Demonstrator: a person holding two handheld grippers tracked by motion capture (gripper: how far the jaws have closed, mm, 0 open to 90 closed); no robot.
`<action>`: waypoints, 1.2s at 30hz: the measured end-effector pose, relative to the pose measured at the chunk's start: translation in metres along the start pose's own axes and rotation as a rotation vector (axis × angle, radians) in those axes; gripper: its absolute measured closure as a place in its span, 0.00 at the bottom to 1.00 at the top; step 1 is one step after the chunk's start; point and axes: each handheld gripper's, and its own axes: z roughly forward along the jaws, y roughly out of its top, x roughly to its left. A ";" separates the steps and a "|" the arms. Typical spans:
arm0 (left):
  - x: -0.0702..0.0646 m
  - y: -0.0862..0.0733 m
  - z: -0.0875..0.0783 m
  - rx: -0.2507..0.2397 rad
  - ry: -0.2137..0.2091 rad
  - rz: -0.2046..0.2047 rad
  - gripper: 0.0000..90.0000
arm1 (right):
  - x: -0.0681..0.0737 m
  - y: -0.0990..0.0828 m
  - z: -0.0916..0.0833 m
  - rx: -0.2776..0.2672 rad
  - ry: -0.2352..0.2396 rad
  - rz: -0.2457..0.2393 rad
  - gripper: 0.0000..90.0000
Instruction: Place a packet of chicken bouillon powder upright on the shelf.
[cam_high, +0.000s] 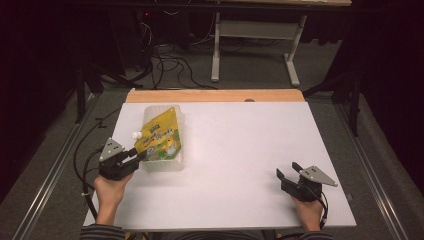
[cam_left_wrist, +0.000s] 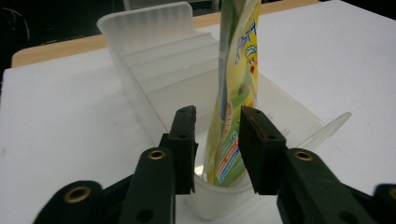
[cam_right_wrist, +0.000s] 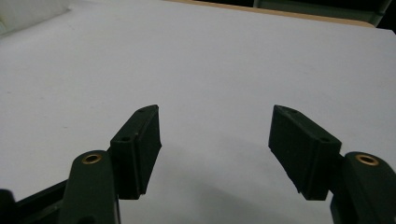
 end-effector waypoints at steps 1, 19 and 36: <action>0.000 0.000 -0.002 -0.007 0.003 -0.008 0.72 | 0.000 0.000 0.000 -0.001 0.000 0.000 0.38; -0.008 -0.009 -0.031 -0.067 0.035 -0.013 0.57 | 0.000 0.000 0.000 -0.004 0.001 -0.002 0.38; -0.024 -0.028 -0.042 -0.061 -0.003 -0.041 0.52 | 0.000 0.000 0.000 0.003 0.000 -0.001 0.38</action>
